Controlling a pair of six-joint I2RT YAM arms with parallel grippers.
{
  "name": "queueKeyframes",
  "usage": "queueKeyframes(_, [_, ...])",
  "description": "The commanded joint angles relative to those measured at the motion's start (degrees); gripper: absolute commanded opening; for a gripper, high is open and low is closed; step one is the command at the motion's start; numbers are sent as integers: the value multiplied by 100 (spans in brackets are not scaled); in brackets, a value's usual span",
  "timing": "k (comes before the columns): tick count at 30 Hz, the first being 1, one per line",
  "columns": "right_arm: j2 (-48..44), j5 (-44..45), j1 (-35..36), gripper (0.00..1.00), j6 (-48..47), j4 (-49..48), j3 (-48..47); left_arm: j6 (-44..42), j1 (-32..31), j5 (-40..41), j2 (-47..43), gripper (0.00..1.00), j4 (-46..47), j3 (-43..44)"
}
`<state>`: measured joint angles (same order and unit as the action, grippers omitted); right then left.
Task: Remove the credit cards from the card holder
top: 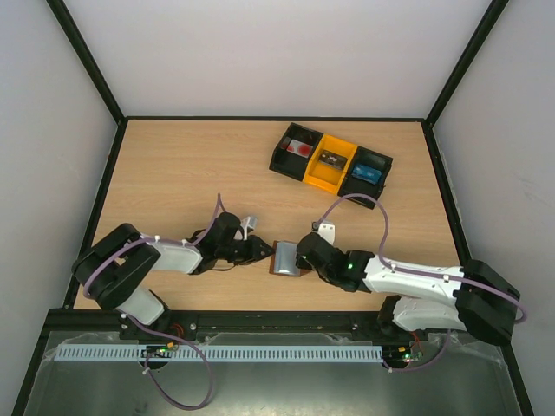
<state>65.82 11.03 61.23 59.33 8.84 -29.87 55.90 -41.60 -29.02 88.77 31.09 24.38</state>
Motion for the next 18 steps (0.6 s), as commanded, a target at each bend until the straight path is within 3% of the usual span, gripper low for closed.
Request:
queueKeyframes(1, [154, 453, 23, 22, 162, 305, 173, -237, -32, 318, -235, 22, -401, 114])
queueKeyframes(10, [553, 361, 22, 18, 499, -428, 899, -334, -59, 351, -85, 37, -397, 175])
queueKeyframes(18, [925, 205, 21, 16, 567, -852, 1064, -359, -261, 269, 294, 40, -229, 354])
